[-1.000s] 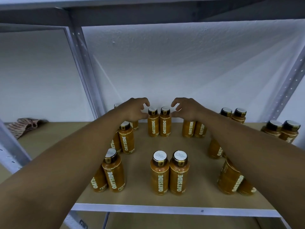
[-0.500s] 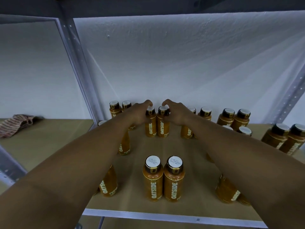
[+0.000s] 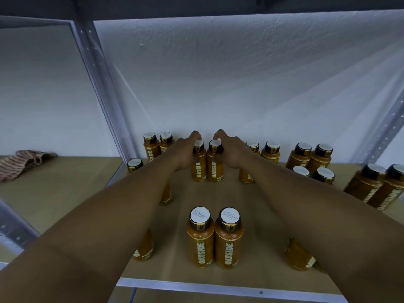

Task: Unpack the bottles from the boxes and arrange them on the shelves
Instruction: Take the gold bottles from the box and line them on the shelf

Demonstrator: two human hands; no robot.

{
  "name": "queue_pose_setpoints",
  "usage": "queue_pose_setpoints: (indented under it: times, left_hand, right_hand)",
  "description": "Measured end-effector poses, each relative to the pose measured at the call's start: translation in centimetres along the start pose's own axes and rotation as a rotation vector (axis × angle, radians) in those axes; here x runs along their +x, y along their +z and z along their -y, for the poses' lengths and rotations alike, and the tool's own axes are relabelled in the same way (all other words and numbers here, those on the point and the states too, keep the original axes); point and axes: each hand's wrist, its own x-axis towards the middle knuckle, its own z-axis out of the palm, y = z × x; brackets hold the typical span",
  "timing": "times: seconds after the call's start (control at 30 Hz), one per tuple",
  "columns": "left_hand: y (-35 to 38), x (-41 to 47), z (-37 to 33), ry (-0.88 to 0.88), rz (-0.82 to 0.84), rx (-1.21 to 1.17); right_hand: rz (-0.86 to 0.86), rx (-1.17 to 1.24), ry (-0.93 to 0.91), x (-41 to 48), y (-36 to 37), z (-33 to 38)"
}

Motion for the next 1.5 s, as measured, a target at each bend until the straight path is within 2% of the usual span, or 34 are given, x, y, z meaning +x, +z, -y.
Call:
queue_pose_setpoints:
  times: [0.97, 1.5]
  left_hand:
    - [0.9, -6.2, -3.5, 0.062, 0.038, -0.022]
    - [1.1, -7.6, -3.4, 0.073, 0.037, -0.035]
  right_hand:
    - [0.033, -0.016, 0.007, -7.5, -1.1, 0.2]
    - [0.006, -0.049, 0.033, -8.3, -0.3, 0.1]
